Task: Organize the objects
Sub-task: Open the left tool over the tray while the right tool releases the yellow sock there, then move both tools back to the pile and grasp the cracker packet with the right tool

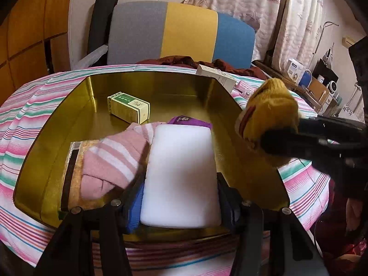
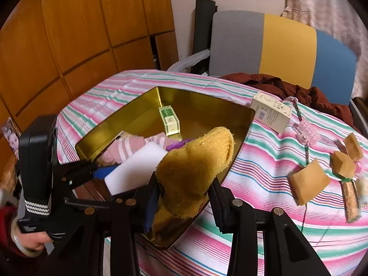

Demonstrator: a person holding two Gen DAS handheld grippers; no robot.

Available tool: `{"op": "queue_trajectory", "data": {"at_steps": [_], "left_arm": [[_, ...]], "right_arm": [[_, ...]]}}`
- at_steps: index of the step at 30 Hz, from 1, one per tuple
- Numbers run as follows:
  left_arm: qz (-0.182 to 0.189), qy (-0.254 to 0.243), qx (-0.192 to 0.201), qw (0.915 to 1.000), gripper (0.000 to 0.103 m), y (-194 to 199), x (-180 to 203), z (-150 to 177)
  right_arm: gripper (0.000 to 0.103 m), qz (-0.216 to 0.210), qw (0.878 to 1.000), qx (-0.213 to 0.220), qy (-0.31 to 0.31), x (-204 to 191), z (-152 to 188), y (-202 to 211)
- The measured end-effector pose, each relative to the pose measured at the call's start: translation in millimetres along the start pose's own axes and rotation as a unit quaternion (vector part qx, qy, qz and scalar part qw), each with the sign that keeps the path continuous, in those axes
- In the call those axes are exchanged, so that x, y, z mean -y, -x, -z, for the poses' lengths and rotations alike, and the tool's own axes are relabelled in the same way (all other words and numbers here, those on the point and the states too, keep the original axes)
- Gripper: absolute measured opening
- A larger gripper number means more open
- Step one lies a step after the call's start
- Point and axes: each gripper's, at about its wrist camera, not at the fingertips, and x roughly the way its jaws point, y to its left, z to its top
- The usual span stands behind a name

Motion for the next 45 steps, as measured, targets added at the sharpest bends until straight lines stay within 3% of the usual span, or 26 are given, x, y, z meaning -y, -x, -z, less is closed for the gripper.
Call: {"op": "queue_trajectory", "data": {"at_steps": [10,17,25,31,45], "left_arm": [[-0.032,0.006,-0.010,0.9994,0.059,-1,-3,-2],[0.004,0.042,0.003,0.9991,0.080,10,-8,-6],[0.000,0.067,0.040,0.9969,0.079,27,-9,-11],[-0.006,0.056,0.059,0.9967,0.079,33,-2,-13],[0.041,0.000,0.055,0.9977,0.079,37,52,-9]], "right_arm": [[0.049,-0.014,0.999,-0.021,-0.024,3,8,-10],[0.058,-0.014,0.999,-0.006,-0.042,8,9,2],[0.060,-0.006,0.997,0.006,-0.080,29,12,16],[0.062,0.014,0.995,0.005,-0.100,49,17,24],[0.068,0.087,0.987,-0.026,-0.134,116,48,34]]}}
